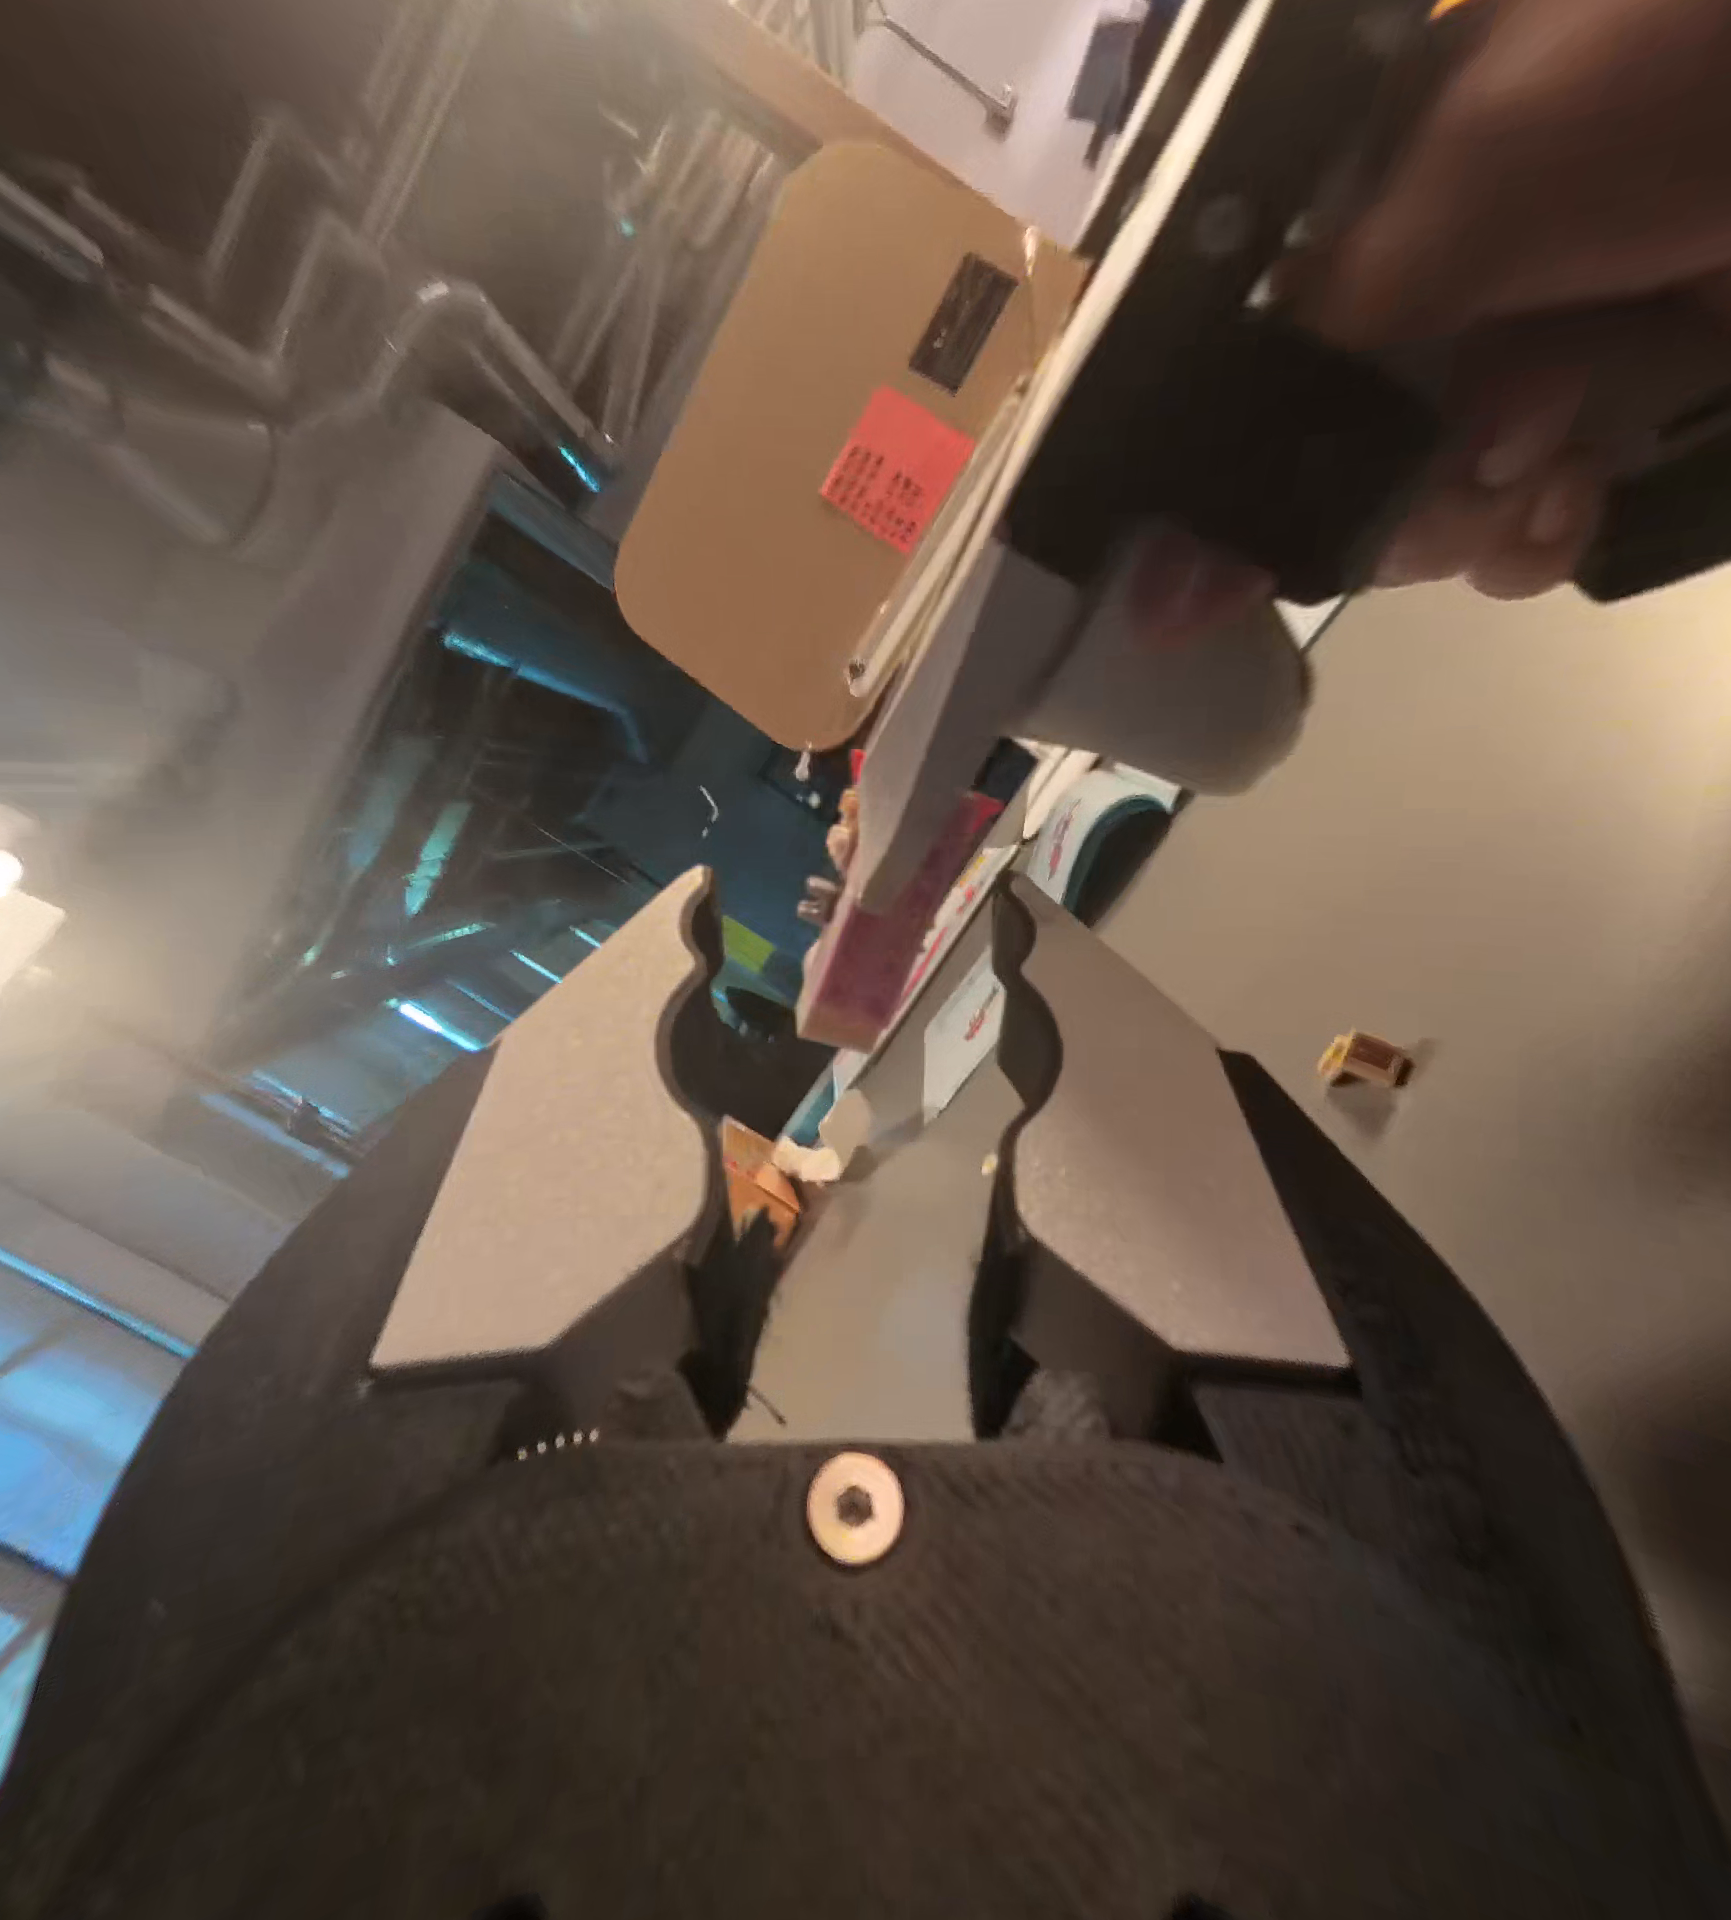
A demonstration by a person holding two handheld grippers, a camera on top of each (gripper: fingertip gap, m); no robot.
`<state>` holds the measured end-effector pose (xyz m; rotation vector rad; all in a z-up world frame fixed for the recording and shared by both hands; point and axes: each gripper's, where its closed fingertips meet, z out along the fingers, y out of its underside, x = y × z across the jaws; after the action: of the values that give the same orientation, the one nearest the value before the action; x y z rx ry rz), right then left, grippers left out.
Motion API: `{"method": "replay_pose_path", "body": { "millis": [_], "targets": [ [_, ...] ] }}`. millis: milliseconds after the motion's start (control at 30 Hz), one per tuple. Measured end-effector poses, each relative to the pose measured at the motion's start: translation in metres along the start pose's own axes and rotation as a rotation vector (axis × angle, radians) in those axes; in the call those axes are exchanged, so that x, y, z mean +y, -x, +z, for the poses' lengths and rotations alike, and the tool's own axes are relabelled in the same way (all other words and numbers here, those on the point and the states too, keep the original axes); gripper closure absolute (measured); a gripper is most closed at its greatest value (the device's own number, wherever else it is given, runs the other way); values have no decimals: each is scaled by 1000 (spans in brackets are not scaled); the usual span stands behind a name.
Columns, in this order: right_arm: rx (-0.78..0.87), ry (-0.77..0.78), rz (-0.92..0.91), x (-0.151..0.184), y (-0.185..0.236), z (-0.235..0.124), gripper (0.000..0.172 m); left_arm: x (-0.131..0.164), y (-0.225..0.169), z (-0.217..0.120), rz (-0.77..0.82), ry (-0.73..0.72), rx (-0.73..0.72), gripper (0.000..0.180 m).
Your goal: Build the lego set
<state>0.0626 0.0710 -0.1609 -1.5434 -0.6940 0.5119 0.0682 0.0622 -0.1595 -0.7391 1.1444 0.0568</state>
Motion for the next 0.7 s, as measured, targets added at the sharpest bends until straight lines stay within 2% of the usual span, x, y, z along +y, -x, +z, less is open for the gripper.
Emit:
{"method": "replay_pose_path", "body": {
  "millis": [33,100,167,300,400,500,567,700],
  "targets": [
    [-10,-4,14,0,1,1,151,2,1,0,2,11,-6,132],
    [-13,-15,34,-1,1,1,151,5,-2,1,18,23,3,152],
    [-19,-22,62,-2,1,0,151,5,-3,1,54,24,-5,159],
    [-36,-24,113,0,2,2,151,9,-4,2,120,51,-23,162],
    [-36,-55,112,-4,2,1,151,10,-1,2,58,71,-24,165],
    [-22,-98,101,-10,-5,-4,140,21,13,2,-120,105,-43,165],
    [-33,-138,128,-15,-8,-7,135,23,23,1,-317,79,-24,165],
    [-46,-191,95,-20,-5,-8,120,8,31,-6,-846,-132,173,165]
  ]
}}
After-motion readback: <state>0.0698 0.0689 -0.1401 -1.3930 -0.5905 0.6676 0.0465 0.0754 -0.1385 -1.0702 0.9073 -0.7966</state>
